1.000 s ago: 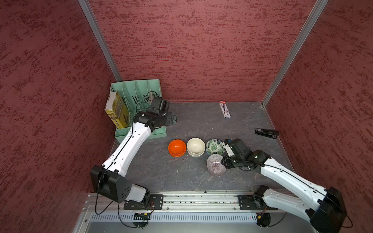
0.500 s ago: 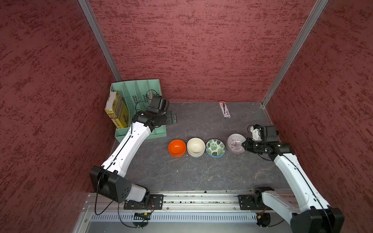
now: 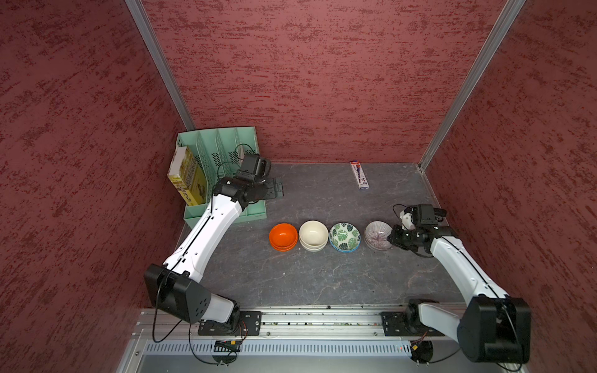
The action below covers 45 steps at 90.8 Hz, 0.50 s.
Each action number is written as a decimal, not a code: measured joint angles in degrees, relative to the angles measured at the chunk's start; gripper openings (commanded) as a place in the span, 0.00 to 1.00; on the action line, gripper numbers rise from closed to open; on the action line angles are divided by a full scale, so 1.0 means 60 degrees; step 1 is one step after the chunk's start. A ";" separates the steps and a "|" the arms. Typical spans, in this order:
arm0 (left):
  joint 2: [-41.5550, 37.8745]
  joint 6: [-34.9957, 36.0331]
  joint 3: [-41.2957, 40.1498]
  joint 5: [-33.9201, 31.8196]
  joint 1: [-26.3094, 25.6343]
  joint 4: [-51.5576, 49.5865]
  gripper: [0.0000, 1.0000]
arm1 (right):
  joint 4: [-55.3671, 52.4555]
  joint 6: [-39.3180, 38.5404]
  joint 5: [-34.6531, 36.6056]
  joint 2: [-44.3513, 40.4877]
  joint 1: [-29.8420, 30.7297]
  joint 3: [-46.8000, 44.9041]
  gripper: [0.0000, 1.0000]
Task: Stack the bowls
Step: Place the bowl at the center of the board.
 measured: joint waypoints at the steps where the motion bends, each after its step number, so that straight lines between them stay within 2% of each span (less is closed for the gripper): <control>1: 0.0000 -0.0004 0.0000 0.0004 0.0000 0.0000 1.00 | 0.0040 0.0000 0.0000 0.0022 0.0000 -0.0015 0.07; 45: 0.0000 0.0000 0.0000 -0.0051 0.0022 -0.0004 1.00 | 0.1024 0.0069 0.0262 0.1333 0.0000 -0.0124 0.07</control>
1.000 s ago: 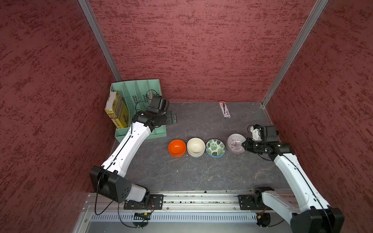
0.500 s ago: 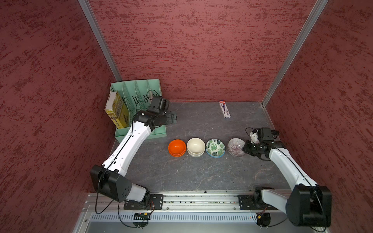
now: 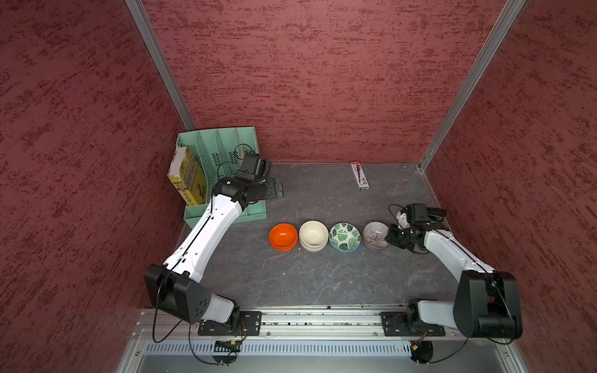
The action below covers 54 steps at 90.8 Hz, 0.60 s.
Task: Stack the bowls
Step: Place the bowl at the center of the board.
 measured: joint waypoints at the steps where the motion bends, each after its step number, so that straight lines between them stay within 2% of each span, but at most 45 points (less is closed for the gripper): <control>1: 0.0000 0.0000 0.0000 0.0000 0.0007 0.0000 1.00 | 0.0007 0.0000 0.0000 0.0018 0.0000 0.0000 0.07; 54: 0.0000 0.0000 0.0000 -0.0073 0.0084 0.0000 1.00 | 0.0208 0.0000 -0.0007 0.0335 0.0000 -0.0102 0.10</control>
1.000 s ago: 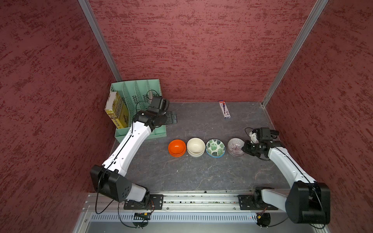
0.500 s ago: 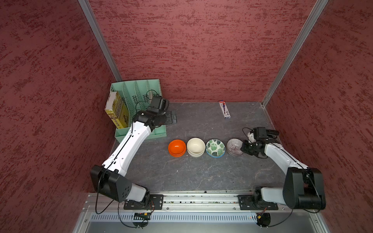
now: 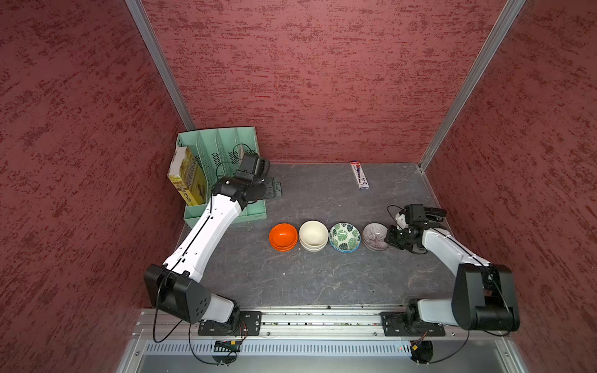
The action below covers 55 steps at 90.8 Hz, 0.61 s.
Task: Stack the bowls
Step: Place the bowl at the center of the board.
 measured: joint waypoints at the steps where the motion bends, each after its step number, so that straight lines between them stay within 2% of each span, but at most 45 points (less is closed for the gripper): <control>1: 0.0000 0.0004 0.0000 0.0000 0.0000 0.0000 1.00 | 0.0004 -0.0004 0.0000 0.0000 0.0000 0.0000 0.10; 22: 0.0000 0.0000 0.0000 -0.0004 0.0018 0.0000 1.00 | 0.0000 0.0000 0.0004 0.0000 0.0000 0.0000 0.12; 30: 0.0000 0.0000 0.0000 -0.0004 0.0018 0.0000 1.00 | 0.0004 0.0000 -0.0004 -0.0004 0.0000 0.0000 0.26; 40: 0.0000 0.0000 0.0000 -0.0004 0.0033 0.0000 1.00 | 0.0066 0.0015 -0.0062 -0.0029 0.0000 0.0000 0.48; 55: 0.0000 0.0000 0.0000 -0.0004 0.0055 0.0000 1.00 | 0.0047 0.0018 -0.0058 -0.0102 0.0000 0.0000 0.55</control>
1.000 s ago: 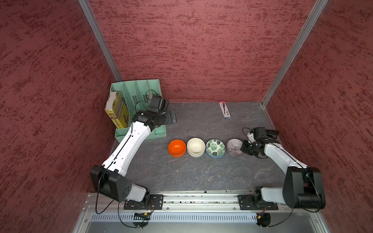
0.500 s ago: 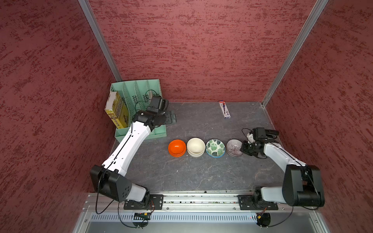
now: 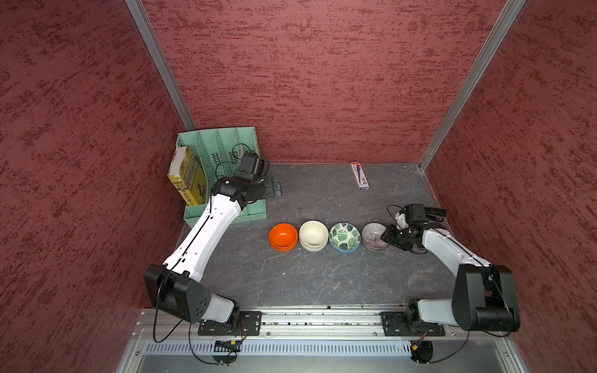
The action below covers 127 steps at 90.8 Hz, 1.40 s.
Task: Stack the bowls
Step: Place the bowl at the center of the board, then reset both arms
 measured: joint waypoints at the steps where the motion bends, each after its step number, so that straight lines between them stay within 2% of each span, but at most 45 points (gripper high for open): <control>1: 0.0000 0.0000 0.0000 -0.0004 0.0000 0.0000 1.00 | 0.0000 0.0007 0.0004 -0.0015 0.0000 0.0000 0.56; 14: 0.0000 0.0004 0.0000 -0.0015 0.0022 0.0000 1.00 | -0.0237 0.0018 0.0109 -0.0543 0.0000 0.0058 0.67; 19: 0.0011 0.0000 0.0000 0.0025 0.0087 0.0004 1.00 | -0.0459 0.0069 0.0175 -0.0903 0.0000 0.0219 0.92; 23: 0.0047 -0.0004 0.0000 0.0124 0.0178 0.0015 1.00 | -0.0557 0.0022 0.0211 -0.1180 0.0000 0.0404 0.98; 36: 0.0295 -0.0025 -0.0062 0.0328 0.0576 0.0302 1.00 | -0.0521 -0.0025 0.0229 -0.1945 0.0000 0.1060 0.99; 48: 0.0291 -0.0011 -0.0579 0.0029 0.0750 0.1020 1.00 | 0.0138 -0.0164 0.0452 -0.2353 0.0004 0.1049 0.98; 64: 0.0186 0.0182 -0.1985 -0.0532 0.0940 0.2313 1.00 | 0.2120 -0.0841 0.1483 -0.3515 0.0000 -0.0270 0.99; 78: -0.0066 0.0495 -0.3752 -0.0882 0.1264 0.3767 1.00 | 0.4470 -0.1555 0.1974 -0.4065 0.0000 -0.1763 0.99; 103: -0.0346 0.1177 -0.5967 -0.1410 0.1927 0.6196 1.00 | 0.8160 -0.2244 0.2477 -0.2670 0.0004 -0.3348 0.98; 127: -0.0674 0.1716 -0.7909 -0.2259 0.2076 0.8677 1.00 | 1.0604 -0.2554 0.2532 -0.1381 0.0004 -0.3457 0.98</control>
